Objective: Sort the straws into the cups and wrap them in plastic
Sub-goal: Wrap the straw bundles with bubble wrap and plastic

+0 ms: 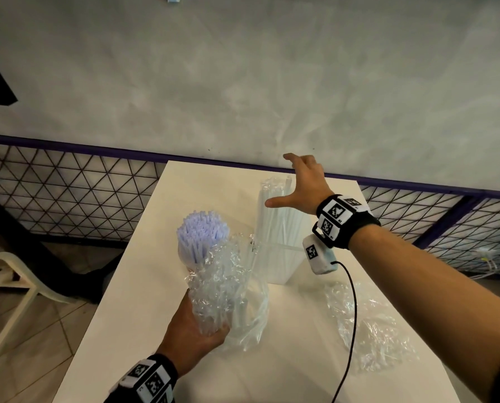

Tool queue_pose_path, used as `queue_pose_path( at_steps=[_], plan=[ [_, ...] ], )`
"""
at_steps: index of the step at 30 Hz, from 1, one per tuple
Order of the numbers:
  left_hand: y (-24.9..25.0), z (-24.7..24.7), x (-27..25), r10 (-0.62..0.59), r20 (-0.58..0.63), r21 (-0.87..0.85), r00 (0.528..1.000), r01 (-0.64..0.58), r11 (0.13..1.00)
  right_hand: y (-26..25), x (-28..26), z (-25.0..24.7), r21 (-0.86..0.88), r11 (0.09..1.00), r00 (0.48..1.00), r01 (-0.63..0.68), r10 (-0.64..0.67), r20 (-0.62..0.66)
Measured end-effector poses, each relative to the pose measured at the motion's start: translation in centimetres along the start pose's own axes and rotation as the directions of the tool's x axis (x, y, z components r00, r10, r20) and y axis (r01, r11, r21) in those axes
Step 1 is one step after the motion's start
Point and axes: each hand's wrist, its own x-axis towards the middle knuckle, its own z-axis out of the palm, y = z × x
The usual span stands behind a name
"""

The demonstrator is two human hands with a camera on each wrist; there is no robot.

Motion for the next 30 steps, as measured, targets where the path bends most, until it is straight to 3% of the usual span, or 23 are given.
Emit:
queue_pose_path(
  at_steps=[5,7,11,16,22,24,27,30],
  plan=[
    [-0.4,-0.1,0.2,0.006,-0.007,0.081,1.0,-0.005,0.997,0.9,0.7,1.1,-0.168,0.941,0.938,0.294,-0.251,0.238],
    [-0.4,-0.1,0.2,0.02,-0.003,0.099,1.0,-0.019,0.995,1.0,1.1,1.3,-0.176,0.929,0.932,0.324,-0.281,0.23],
    [0.0,-0.2,0.1,0.041,-0.008,0.093,0.999,-0.04,0.995,0.4,1.8,1.5,-0.204,0.945,0.966,0.257,-0.253,0.046],
    [0.0,-0.1,0.0,0.024,-0.005,0.041,1.0,-0.023,0.999,-0.2,2.4,2.2,-0.123,0.921,0.92,0.371,-0.346,0.183],
    [-0.1,-0.1,-0.1,0.015,-0.017,0.022,1.0,-0.015,1.0,0.9,2.6,1.5,-0.106,0.976,0.98,0.193,-0.185,0.076],
    [-0.1,0.0,-0.1,0.008,-0.013,0.021,1.0,-0.008,1.0,1.0,2.2,1.3,-0.182,0.968,0.977,0.173,-0.144,0.158],
    [0.0,0.0,-0.1,0.007,-0.018,0.025,1.0,-0.006,1.0,1.0,1.2,1.5,-0.288,0.939,0.93,0.188,-0.075,0.361],
    [0.2,0.0,-0.2,0.03,-0.014,0.042,0.999,-0.029,0.999,1.2,0.9,1.1,-0.297,0.933,0.899,0.201,-0.055,0.435]
  ],
)
